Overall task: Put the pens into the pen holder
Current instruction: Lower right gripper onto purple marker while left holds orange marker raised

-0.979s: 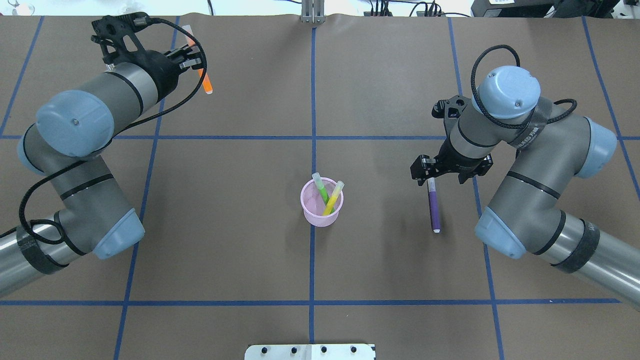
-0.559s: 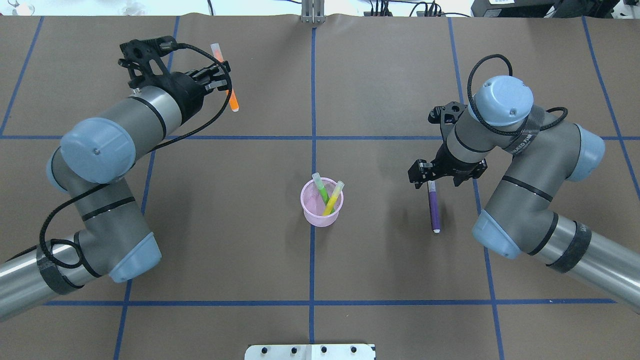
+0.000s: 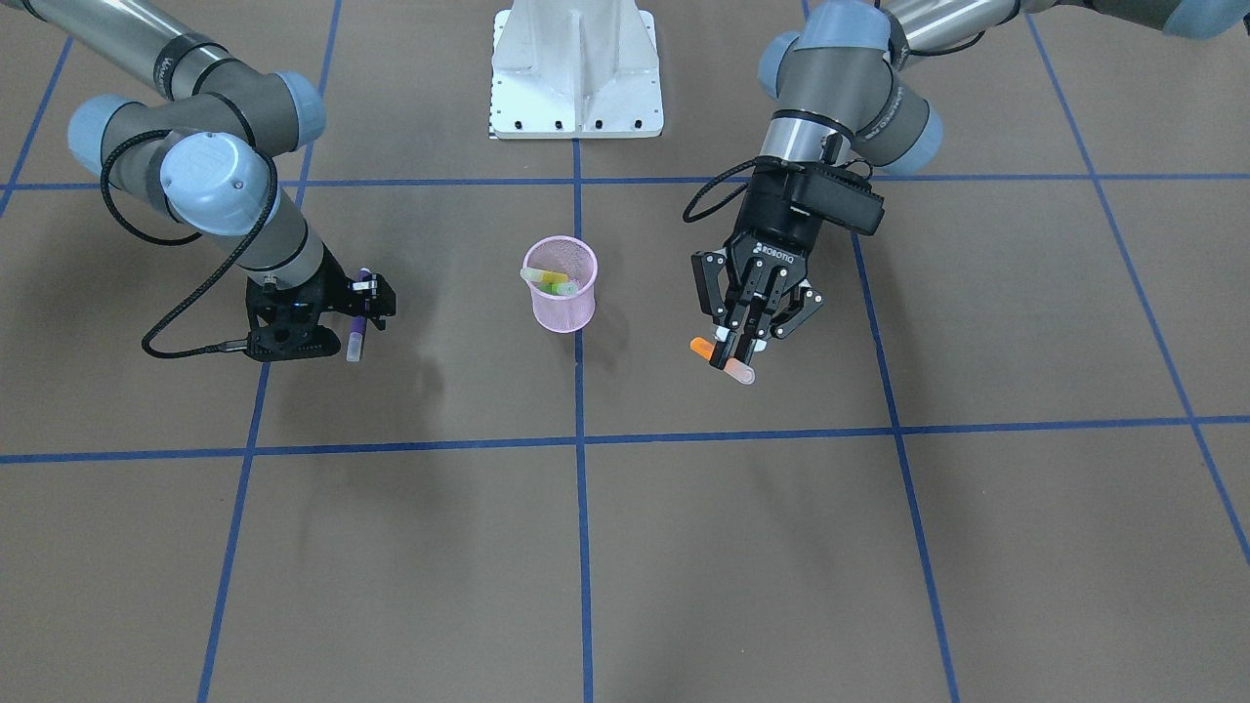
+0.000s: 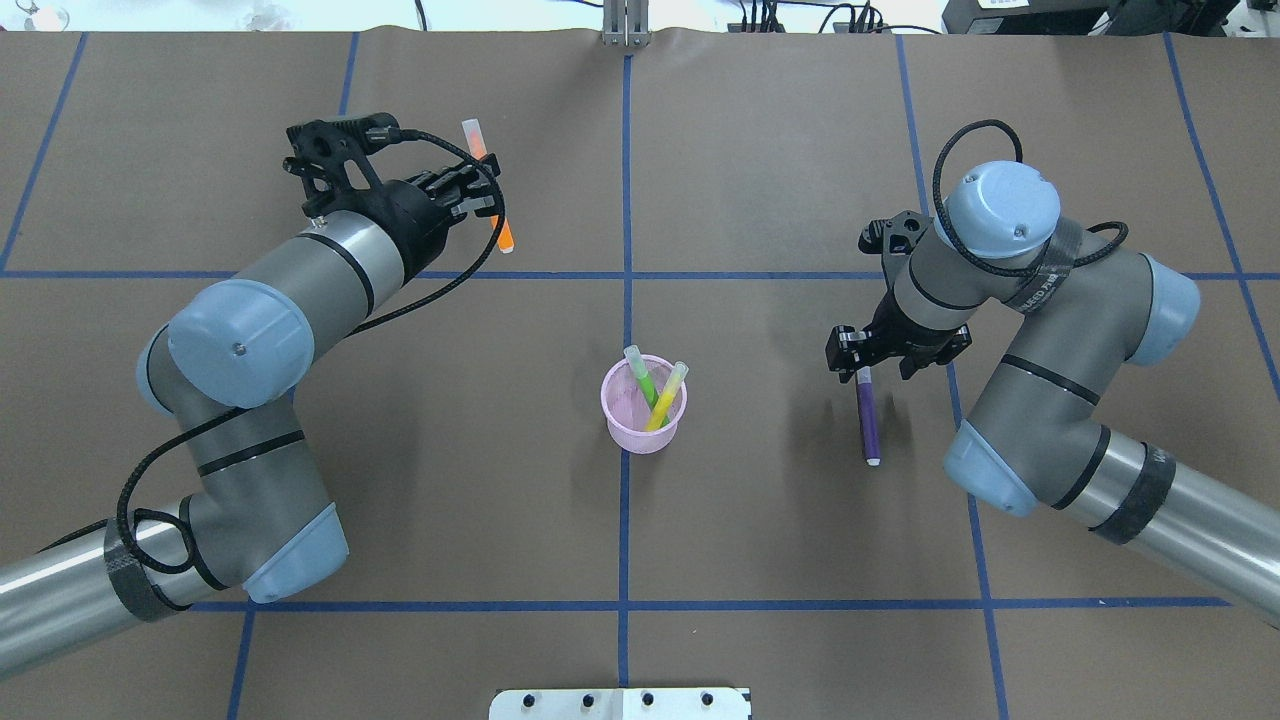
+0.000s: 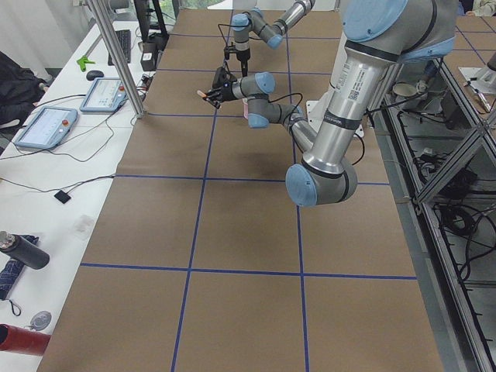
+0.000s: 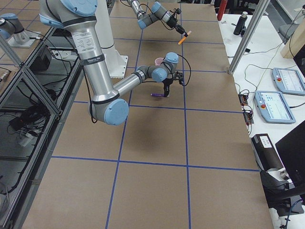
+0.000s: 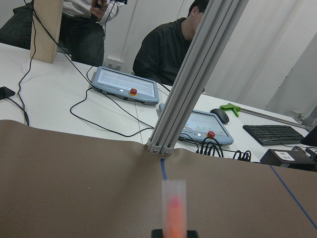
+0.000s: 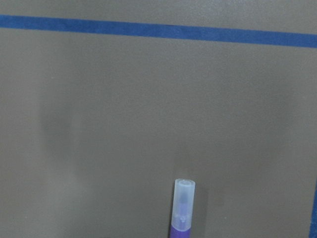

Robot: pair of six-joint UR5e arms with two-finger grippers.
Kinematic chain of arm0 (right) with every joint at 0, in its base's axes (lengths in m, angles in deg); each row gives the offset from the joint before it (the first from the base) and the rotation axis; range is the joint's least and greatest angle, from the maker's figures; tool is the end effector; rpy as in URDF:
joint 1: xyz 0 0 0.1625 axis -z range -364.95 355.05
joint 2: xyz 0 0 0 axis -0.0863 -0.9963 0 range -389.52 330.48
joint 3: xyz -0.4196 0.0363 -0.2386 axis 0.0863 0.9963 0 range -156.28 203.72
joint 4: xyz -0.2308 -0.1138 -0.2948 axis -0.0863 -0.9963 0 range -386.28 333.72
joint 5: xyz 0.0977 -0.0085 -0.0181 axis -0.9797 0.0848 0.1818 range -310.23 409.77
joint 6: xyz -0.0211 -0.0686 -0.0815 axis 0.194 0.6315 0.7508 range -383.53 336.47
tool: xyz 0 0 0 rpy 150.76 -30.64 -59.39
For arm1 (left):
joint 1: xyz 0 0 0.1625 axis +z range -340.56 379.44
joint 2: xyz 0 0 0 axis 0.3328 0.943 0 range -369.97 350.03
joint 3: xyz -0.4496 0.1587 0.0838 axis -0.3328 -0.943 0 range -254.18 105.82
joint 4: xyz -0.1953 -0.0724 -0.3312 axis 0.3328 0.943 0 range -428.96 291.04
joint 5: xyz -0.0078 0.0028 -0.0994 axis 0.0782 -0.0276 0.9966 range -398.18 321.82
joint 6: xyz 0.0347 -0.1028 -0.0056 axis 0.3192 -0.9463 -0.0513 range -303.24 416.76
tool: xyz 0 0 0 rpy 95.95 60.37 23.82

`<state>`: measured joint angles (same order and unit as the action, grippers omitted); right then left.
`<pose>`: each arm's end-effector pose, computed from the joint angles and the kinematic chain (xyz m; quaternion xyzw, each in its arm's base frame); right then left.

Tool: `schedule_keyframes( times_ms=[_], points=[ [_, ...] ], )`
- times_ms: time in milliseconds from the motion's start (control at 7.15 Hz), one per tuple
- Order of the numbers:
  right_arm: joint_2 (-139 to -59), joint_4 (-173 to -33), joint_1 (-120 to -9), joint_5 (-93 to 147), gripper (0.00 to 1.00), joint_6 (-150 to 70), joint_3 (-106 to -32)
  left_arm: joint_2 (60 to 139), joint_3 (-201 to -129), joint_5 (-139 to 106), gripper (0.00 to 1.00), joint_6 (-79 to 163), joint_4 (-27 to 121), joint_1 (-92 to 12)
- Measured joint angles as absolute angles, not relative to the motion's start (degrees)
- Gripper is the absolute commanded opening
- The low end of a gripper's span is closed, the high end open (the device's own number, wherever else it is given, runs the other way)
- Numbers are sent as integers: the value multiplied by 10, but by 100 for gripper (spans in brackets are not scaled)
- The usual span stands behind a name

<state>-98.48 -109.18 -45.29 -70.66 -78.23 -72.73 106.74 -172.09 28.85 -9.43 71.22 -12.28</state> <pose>-0.4336 -0.4711 0.4648 -0.0220 -0.3803 -0.0375 0.9238 0.4427 -0.4800 0.2956 0.4380 0.5163 -0.1839 0.7126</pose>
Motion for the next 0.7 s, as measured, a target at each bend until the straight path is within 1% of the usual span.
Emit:
schedule_keyframes(
  times_ms=[419,559,699],
  points=[
    [-984,-1091,-444,-706,73,-783,-718,1070,-1719,288,0,-94,712,-120],
    [-984,-1090,-441,-706,70,-783,-714,1070,-1718,289,0,-94,712,-120],
    [-983,-1090,-439,-706,60,-783,-711,1070,-1718,289,0,-94,712,-120]
  ],
)
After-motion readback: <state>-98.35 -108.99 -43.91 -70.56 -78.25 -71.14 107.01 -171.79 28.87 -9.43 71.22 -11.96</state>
